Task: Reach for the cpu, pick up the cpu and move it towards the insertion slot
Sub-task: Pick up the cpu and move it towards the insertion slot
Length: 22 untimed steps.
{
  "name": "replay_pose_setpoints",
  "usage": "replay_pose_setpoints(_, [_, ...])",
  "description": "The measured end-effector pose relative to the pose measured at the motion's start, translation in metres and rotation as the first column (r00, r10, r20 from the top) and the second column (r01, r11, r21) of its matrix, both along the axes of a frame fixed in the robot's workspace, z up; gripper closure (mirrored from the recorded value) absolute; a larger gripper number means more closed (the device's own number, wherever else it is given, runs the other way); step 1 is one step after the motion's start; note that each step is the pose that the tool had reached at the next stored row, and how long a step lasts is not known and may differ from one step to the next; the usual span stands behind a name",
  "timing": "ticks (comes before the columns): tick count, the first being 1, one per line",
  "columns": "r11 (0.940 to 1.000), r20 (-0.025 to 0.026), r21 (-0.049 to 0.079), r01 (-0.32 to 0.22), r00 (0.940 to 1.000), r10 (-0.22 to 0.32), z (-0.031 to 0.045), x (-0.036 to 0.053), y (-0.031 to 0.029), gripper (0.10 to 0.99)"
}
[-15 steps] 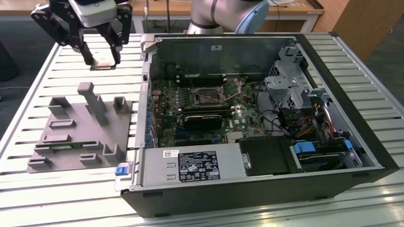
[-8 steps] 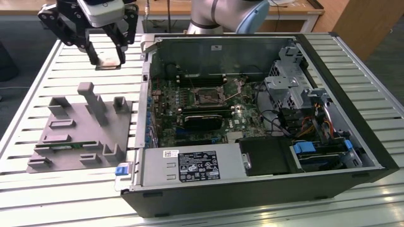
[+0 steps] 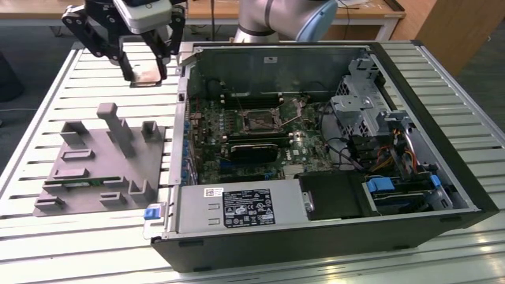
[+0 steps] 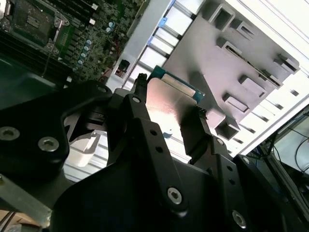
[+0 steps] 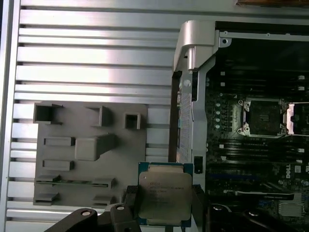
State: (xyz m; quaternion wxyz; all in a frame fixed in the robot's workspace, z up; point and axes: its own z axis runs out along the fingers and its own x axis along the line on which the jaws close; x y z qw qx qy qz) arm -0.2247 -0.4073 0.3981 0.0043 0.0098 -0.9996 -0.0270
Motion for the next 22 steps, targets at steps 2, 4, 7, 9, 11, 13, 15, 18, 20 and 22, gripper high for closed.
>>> replay_pose_setpoints(2, [1.0000,0.0001,0.000,0.000,1.0000,0.000,0.0000,0.0032,0.0000,0.557])
replay_pose_setpoints(4, [1.0000,0.0000,0.000,0.000,1.0000,0.000,0.0000,0.0067,0.0000,0.557])
replay_pose_setpoints(7, [1.0000,0.0000,0.000,0.000,1.0000,0.000,0.0000,0.0134,0.0000,0.557])
replay_pose_setpoints(9, [1.0000,0.0000,0.000,0.000,1.0000,0.000,0.0000,0.0177,0.0001,0.557])
replay_pose_setpoints(11, [1.0000,0.0000,0.000,0.000,1.0000,0.000,0.0000,0.0227,0.0004,0.557])
replay_pose_setpoints(13, [1.0000,-0.0001,0.000,0.000,1.0000,0.000,0.0000,0.0275,0.0010,0.557])
replay_pose_setpoints(15, [1.0000,-0.0001,0.000,0.000,1.0000,0.000,0.0000,0.0316,0.0039,0.557])
replay_pose_setpoints(18, [1.0000,0.0001,0.000,0.000,1.0000,0.000,-0.0001,0.0375,0.0084,0.557])
replay_pose_setpoints(20, [1.0000,0.0000,0.000,0.000,1.0000,0.000,0.0000,0.0417,0.0110,0.557])
replay_pose_setpoints(22, [1.0000,0.0000,0.000,0.000,1.0000,0.000,-0.0001,0.0459,0.0134,0.557])
